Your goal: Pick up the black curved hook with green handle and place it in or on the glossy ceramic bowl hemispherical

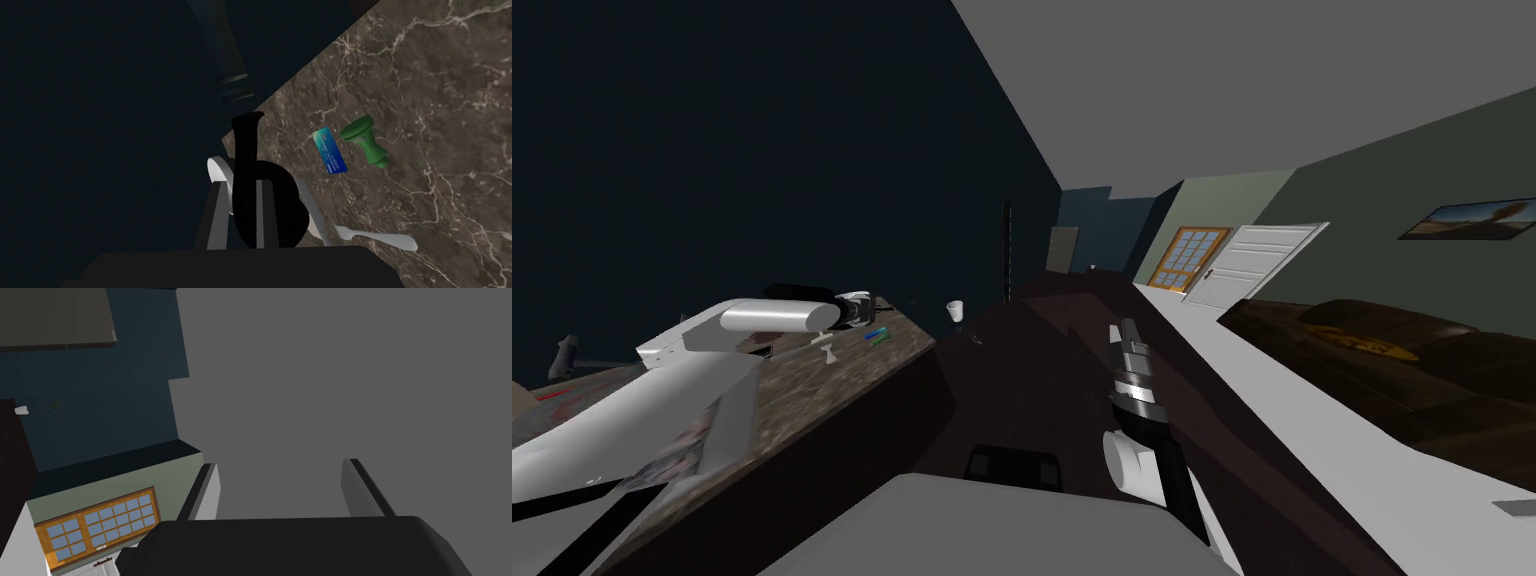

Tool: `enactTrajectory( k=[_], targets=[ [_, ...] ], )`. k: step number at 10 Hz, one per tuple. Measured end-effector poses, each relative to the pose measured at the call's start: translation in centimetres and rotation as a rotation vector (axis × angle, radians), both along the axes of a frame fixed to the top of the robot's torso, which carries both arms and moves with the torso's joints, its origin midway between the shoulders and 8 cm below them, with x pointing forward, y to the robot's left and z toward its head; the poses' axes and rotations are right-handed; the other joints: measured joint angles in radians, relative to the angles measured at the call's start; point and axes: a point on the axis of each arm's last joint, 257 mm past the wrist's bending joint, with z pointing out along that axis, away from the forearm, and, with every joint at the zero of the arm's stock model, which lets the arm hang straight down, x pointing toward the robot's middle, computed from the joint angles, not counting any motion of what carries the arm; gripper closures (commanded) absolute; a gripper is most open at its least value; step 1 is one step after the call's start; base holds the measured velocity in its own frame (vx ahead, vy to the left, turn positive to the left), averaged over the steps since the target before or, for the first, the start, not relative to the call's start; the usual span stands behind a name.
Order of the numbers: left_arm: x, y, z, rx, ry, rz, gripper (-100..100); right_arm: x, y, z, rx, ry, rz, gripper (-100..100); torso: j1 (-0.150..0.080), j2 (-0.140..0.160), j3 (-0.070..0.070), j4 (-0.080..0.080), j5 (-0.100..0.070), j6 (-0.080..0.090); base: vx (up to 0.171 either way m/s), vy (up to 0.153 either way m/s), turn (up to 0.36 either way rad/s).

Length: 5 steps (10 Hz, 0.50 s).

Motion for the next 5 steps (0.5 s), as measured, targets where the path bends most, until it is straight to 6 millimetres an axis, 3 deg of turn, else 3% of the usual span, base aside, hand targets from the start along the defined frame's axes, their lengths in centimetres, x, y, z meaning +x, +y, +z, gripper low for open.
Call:
enactTrajectory(
  k=[1,5],
  targets=[
    [0.1,0.7,0.4,-0.005,-0.006,0.011,100,0.0,0.0,0.0,0.000,0.000,0.000,0,0.001,0.000,0.000,-0.001,0.001,-0.004,-0.016,0.013,0.024],
    [-0.3,3.5,1.5,-0.017,-0.003,0.061,100,0.0,0.0,0.0,0.000,0.000,0.000,0,0.003,-0.001,0.000,0.000,0.002,-0.003,-0.028,0.032,-0.127]
  ],
)
